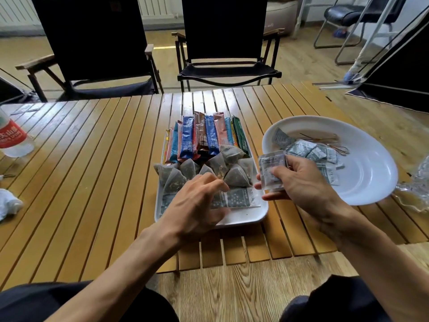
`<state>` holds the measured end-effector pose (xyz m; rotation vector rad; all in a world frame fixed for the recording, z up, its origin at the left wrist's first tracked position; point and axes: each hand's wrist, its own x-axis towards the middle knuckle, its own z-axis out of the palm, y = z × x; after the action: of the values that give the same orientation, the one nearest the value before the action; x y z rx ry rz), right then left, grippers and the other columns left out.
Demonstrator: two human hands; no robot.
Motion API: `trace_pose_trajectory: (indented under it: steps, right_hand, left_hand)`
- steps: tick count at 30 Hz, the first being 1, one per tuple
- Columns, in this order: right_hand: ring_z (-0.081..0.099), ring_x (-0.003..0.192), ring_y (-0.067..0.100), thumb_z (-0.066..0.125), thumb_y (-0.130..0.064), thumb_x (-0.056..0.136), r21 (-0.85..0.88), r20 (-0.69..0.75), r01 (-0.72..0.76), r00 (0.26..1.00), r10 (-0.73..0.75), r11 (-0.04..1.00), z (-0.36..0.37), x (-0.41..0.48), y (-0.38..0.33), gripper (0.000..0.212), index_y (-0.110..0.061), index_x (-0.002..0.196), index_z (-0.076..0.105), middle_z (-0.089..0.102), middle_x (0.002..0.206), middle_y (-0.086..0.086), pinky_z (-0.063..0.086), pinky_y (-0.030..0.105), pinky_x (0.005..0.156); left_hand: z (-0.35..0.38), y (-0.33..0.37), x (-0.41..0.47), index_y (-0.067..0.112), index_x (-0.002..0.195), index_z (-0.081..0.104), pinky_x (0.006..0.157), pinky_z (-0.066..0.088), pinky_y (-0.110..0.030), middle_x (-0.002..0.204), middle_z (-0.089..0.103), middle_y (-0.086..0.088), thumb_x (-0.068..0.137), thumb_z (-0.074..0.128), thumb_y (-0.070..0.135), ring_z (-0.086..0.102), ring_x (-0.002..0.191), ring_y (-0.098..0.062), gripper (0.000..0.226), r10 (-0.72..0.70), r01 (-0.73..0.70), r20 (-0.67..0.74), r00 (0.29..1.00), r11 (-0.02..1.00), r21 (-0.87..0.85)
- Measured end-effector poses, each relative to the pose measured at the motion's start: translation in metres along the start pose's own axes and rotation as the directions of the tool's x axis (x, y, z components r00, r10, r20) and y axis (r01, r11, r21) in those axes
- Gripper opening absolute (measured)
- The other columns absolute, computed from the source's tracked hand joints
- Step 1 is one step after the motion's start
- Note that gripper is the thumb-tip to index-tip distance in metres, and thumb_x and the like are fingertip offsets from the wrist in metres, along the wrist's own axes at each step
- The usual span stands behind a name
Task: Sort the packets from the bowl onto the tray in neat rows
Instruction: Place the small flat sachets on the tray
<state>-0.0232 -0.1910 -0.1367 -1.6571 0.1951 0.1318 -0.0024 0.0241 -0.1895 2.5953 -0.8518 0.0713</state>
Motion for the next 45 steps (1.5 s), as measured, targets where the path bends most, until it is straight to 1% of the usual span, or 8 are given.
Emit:
trace_pose_trajectory:
  steps: [14,17,22,29,34,39,41,45]
  right_hand:
    - [0.073,0.073,0.015,0.06,-0.01,0.094,-0.142,-0.009,0.075,0.997,-0.077,0.987,0.001,-0.002,0.004,0.008,-0.009,0.1,0.065,0.071,0.096,0.011,0.056,0.025,0.049]
    - [0.066,0.06,0.007,0.068,-0.01,0.088,-0.194,0.001,0.127,0.992,-0.129,0.973,0.004,-0.003,0.004,0.006,-0.008,0.093,0.066,0.073,0.085,0.008,0.051,0.022,0.047]
    - [0.067,0.065,0.002,0.074,-0.008,0.082,-0.18,0.117,0.172,0.981,-0.152,0.968,0.023,-0.005,0.004,0.014,-0.016,0.09,0.065,0.072,0.078,-0.002,0.049,0.014,0.053]
    - [0.072,0.074,0.018,0.063,-0.021,0.092,-0.023,0.139,0.071,0.988,-0.067,0.997,0.028,-0.004,0.006,0.013,-0.008,0.093,0.065,0.074,0.081,0.007,0.052,0.026,0.052]
    - [0.071,0.073,0.02,0.061,-0.024,0.094,0.034,0.113,0.014,0.993,-0.018,0.999,0.024,-0.004,0.007,0.018,-0.006,0.094,0.063,0.071,0.083,0.014,0.051,0.025,0.051]
    - [0.07,0.071,0.014,0.064,-0.024,0.092,-0.157,0.12,0.147,0.984,-0.129,0.977,0.025,-0.004,0.013,0.015,-0.009,0.09,0.064,0.072,0.082,0.006,0.052,0.024,0.056]
    - [0.067,0.075,0.005,0.069,-0.022,0.088,-0.366,0.199,0.312,0.947,-0.254,0.877,0.034,-0.006,0.017,0.009,-0.014,0.09,0.064,0.069,0.083,-0.002,0.053,0.018,0.064]
    - [0.057,0.094,0.012,0.063,-0.018,0.09,-0.586,0.458,0.549,0.831,-0.315,0.597,0.068,-0.003,0.024,0.017,-0.024,0.106,0.06,0.058,0.099,-0.001,0.053,0.026,0.087]
  left_hand:
    - [-0.006,0.0,-0.003,0.025,0.122,0.055,0.092,0.037,-0.025,0.122,0.054,0.004,0.086,0.064,0.034,0.047,0.109,-0.012,0.038,-0.05,0.049,0.022,0.999,0.998,0.027]
    - [-0.012,0.0,-0.006,0.023,0.118,0.058,0.092,0.044,-0.028,0.118,0.057,0.005,0.085,0.064,0.033,0.052,0.107,-0.008,0.034,-0.091,0.085,-0.037,0.995,0.988,-0.131]
    - [-0.03,0.01,0.003,0.023,0.107,0.062,0.081,0.053,-0.019,0.099,0.066,0.007,0.088,0.062,0.021,0.062,0.093,0.0,0.02,-0.235,0.199,0.025,0.972,0.762,-0.617]
    - [-0.053,0.001,-0.002,0.013,0.092,0.063,0.061,0.049,-0.014,0.092,0.066,-0.005,0.09,0.056,0.013,0.061,0.076,-0.004,0.007,-0.425,0.294,0.042,0.904,0.549,-0.782]
    - [-0.074,-0.012,-0.013,0.007,0.077,0.056,0.058,0.049,-0.011,0.084,0.065,-0.007,0.089,0.057,0.015,0.063,0.07,0.003,0.015,-0.468,0.272,-0.11,0.877,0.672,-0.689]
    - [-0.072,-0.023,-0.03,0.003,0.081,0.058,0.067,0.059,-0.036,0.091,0.068,-0.014,0.083,0.054,0.03,0.066,0.085,-0.021,0.028,-0.425,0.339,-0.071,0.902,0.802,-0.492]
    - [-0.072,-0.023,-0.032,0.004,0.081,0.056,0.067,0.058,-0.044,0.087,0.065,-0.018,0.082,0.054,0.03,0.063,0.082,-0.029,0.026,-0.405,0.343,-0.062,0.912,0.838,-0.425]
    - [-0.068,-0.023,-0.035,0.012,0.075,0.052,0.066,0.055,-0.032,0.081,0.06,-0.011,0.083,0.053,0.026,0.059,0.076,-0.02,0.016,-0.35,0.335,0.004,0.937,0.894,-0.298]
